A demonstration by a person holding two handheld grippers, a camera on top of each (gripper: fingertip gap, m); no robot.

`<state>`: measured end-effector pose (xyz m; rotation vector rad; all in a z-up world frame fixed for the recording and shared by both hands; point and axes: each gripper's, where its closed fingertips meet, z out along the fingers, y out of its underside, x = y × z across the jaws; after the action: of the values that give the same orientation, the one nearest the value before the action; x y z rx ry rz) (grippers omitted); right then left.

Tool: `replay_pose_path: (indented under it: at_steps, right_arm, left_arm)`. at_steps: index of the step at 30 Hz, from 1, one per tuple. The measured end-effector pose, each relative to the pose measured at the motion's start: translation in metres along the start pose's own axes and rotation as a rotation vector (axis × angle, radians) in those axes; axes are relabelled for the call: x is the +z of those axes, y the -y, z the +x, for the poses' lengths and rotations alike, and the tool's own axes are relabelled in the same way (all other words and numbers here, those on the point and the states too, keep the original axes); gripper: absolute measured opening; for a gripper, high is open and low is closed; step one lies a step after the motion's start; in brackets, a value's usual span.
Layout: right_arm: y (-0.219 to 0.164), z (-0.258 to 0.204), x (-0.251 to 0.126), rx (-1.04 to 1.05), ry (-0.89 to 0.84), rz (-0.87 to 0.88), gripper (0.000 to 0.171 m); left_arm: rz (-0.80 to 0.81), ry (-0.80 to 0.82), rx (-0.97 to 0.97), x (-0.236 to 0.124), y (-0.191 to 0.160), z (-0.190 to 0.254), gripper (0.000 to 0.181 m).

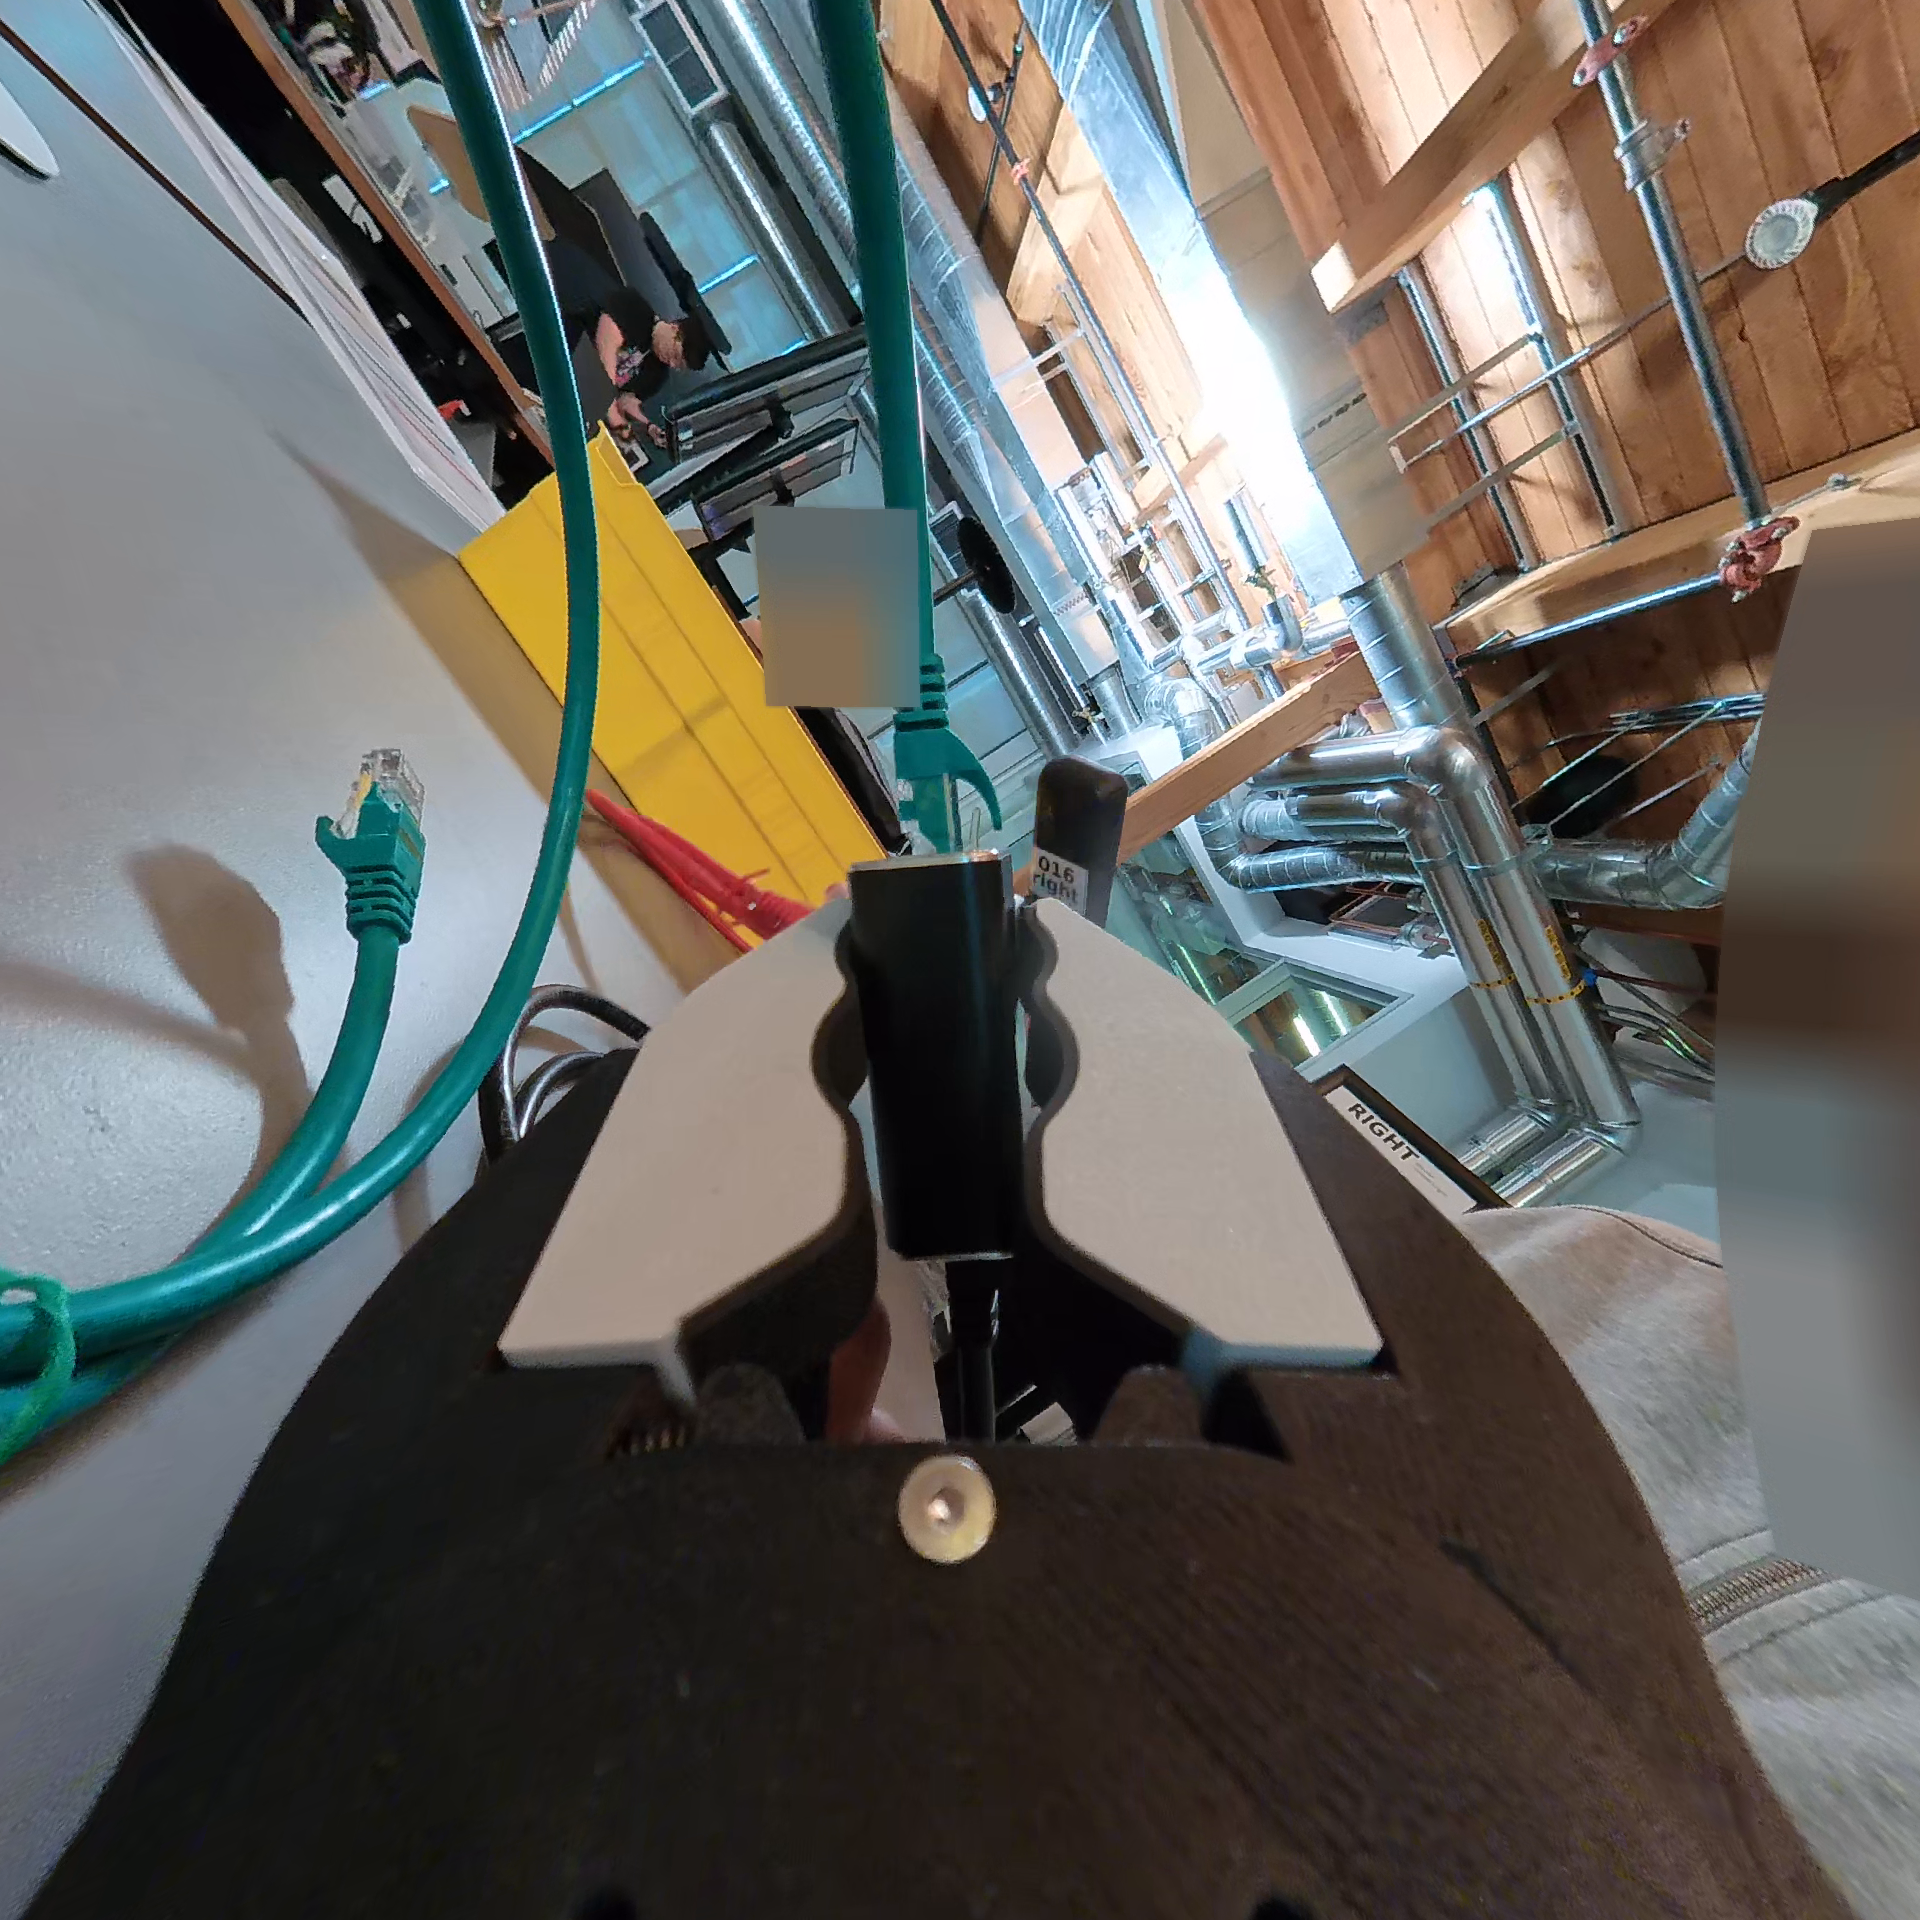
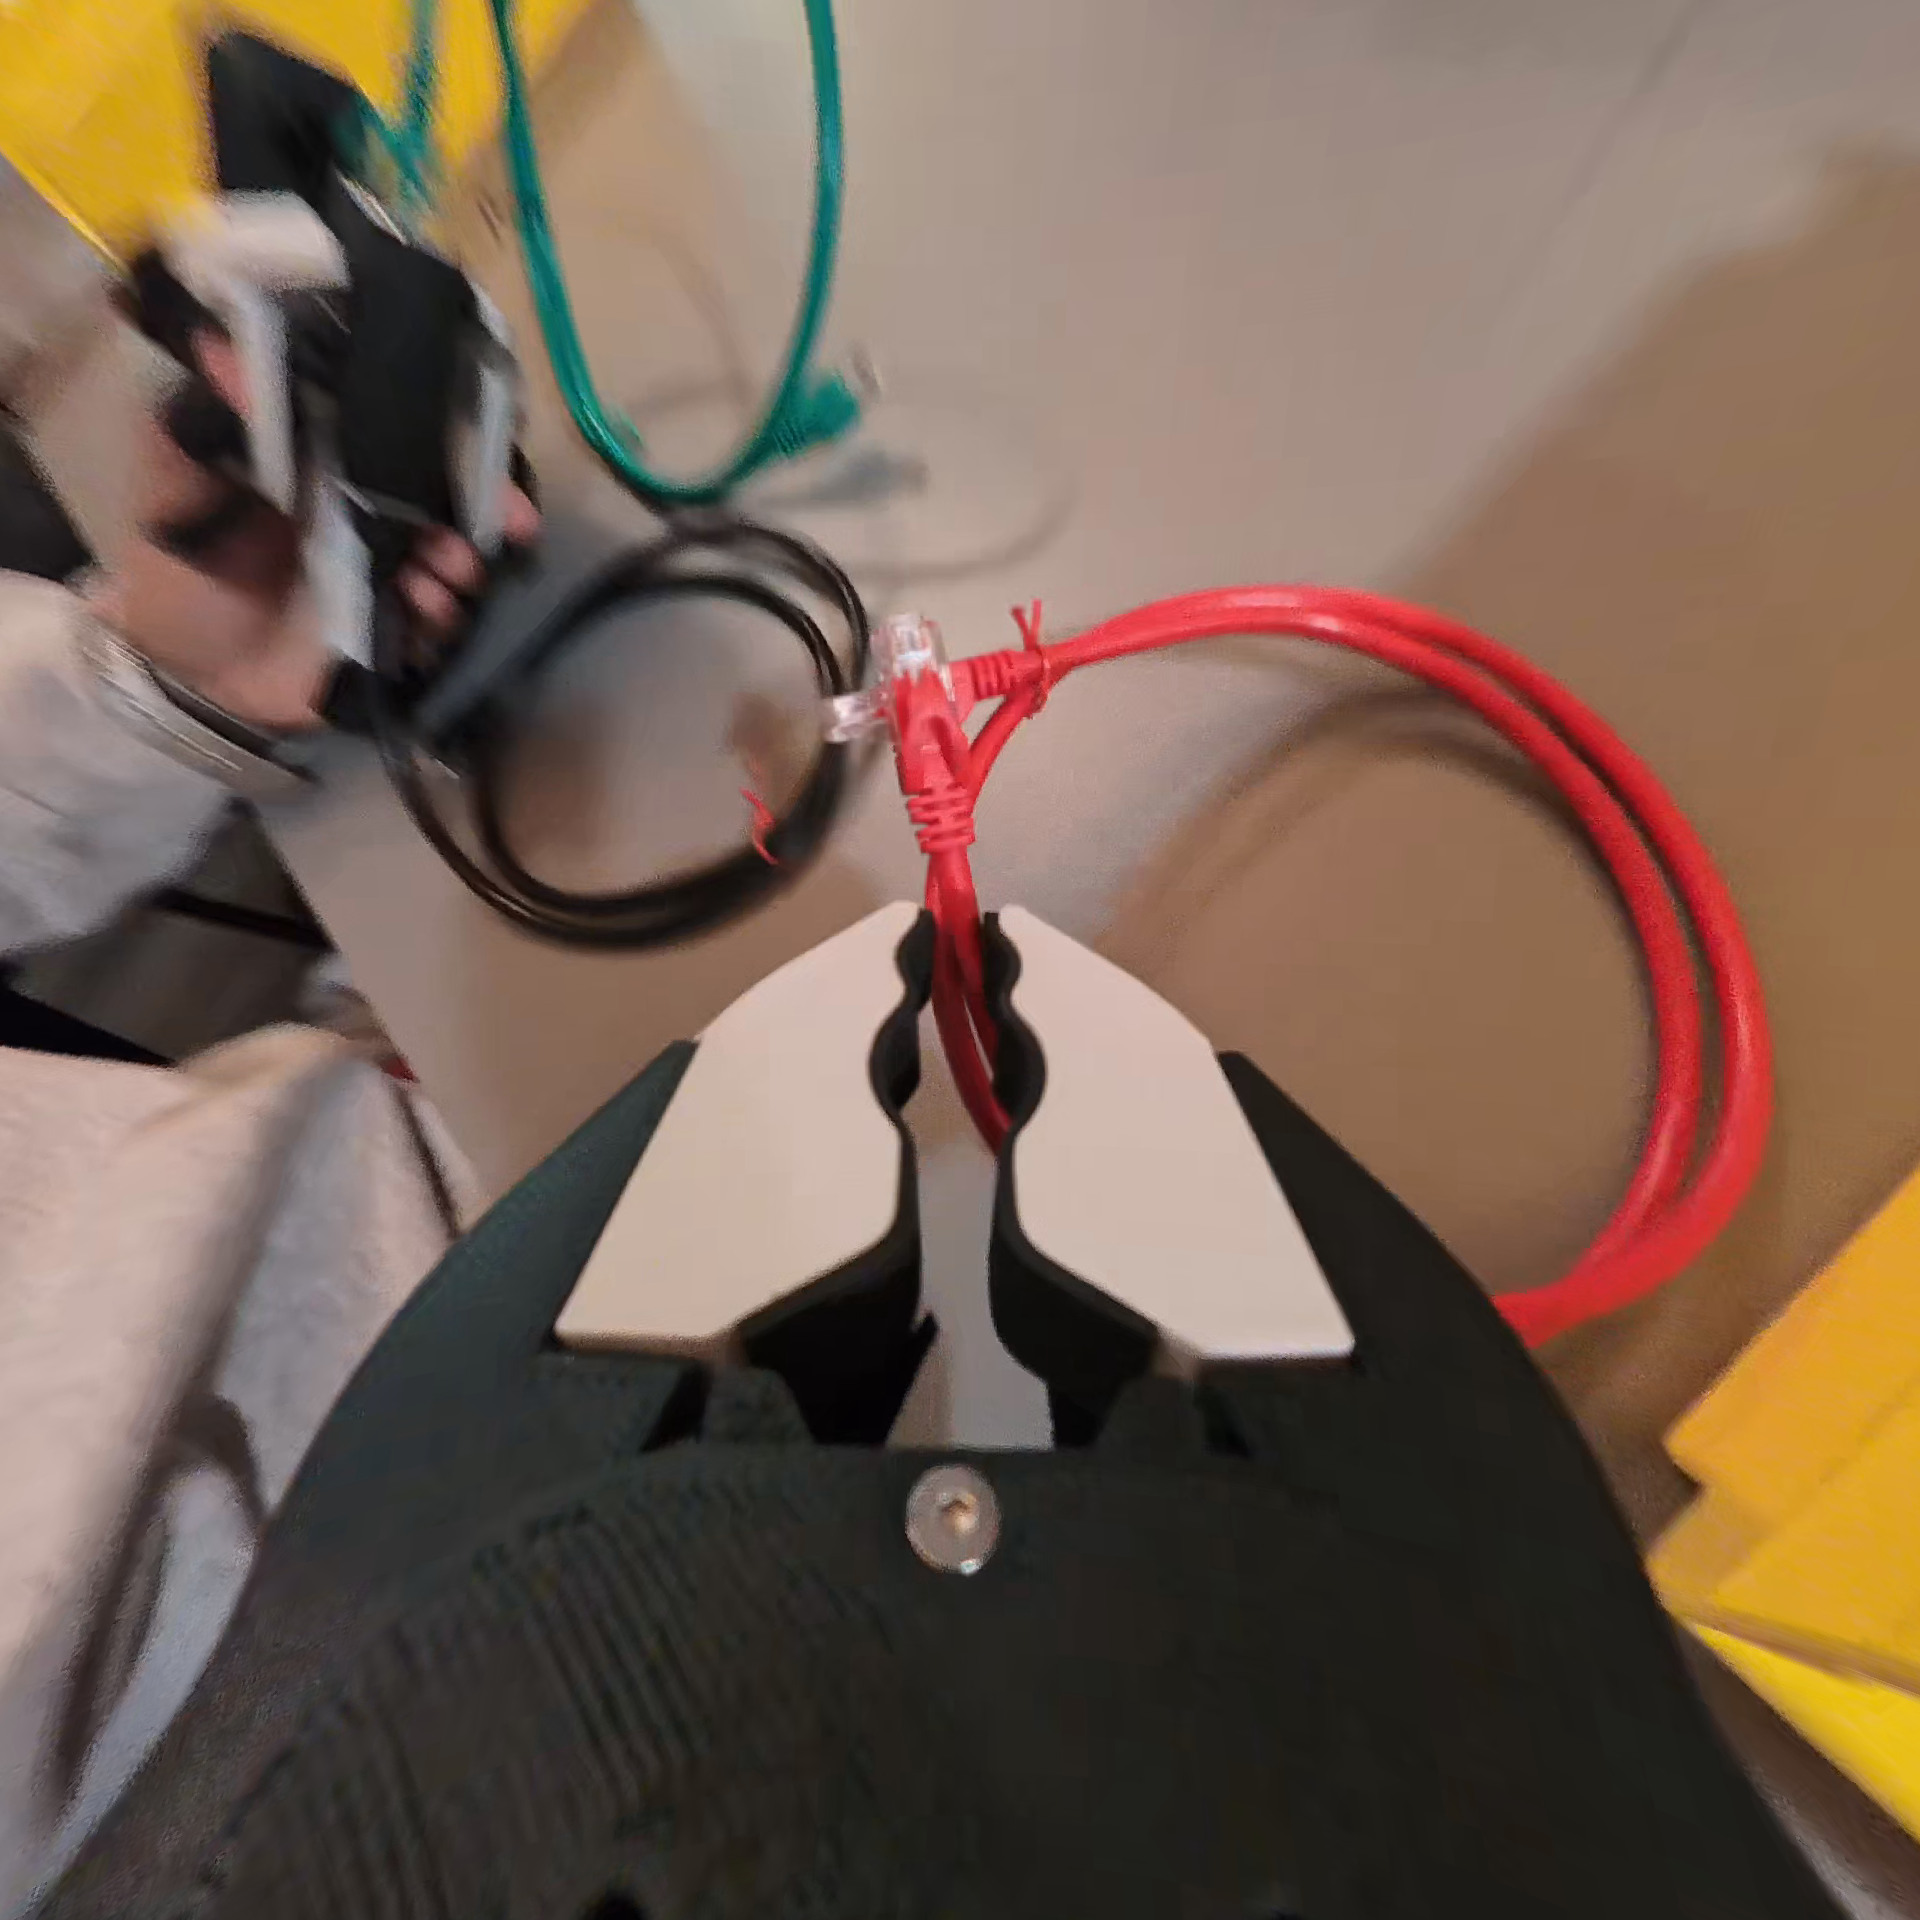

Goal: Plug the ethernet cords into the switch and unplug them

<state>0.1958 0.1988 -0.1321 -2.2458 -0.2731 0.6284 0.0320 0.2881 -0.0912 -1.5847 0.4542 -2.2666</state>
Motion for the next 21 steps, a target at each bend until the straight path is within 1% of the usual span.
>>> replay_pose_path:
  at_steps: [1,4,6,7,9,11,14,16,18,21]
  right_arm:
    - [0.012,-0.004,-0.007,0.023,0.037,0.076,0.005]
    - [0.044,-0.015,-0.032,0.044,0.115,0.286,0.005]
    - [0.054,-0.017,-0.044,0.036,0.111,0.343,0.005]
    - [0.052,-0.019,-0.046,0.024,0.117,0.327,0.005]
    - [0.040,-0.024,-0.037,-0.009,0.122,0.227,0.005]
    - [0.024,-0.022,-0.020,-0.067,0.058,0.124,0.005]
    - [-0.008,-0.019,0.010,-0.152,-0.042,-0.083,0.006]
    - [-0.024,-0.016,0.028,-0.200,-0.100,-0.173,0.013]
    - [-0.039,-0.016,0.041,-0.234,-0.122,-0.254,0.021]
    - [-0.051,-0.015,0.049,-0.267,-0.148,-0.326,0.033]
  left_arm:
    - [0.001,-0.001,-0.002,0.000,0.000,0.000,0.024]
    - [0.004,-0.002,-0.005,0.000,0.001,0.000,0.024]
    - [0.005,-0.003,-0.006,0.000,0.001,0.000,0.024]
    - [0.006,-0.002,-0.006,0.000,0.001,0.000,0.024]
    - [0.006,-0.002,-0.007,0.000,0.001,0.000,0.024]
    - [0.006,0.000,-0.007,0.000,0.001,-0.001,0.024]
    - [0.008,0.002,-0.006,0.000,0.001,-0.001,0.024]
    - [0.009,0.003,-0.005,0.000,0.001,-0.001,0.024]
    - [0.008,0.003,-0.006,0.000,0.001,-0.001,0.024]
    - [0.008,0.001,-0.008,0.000,0.001,-0.001,0.024]
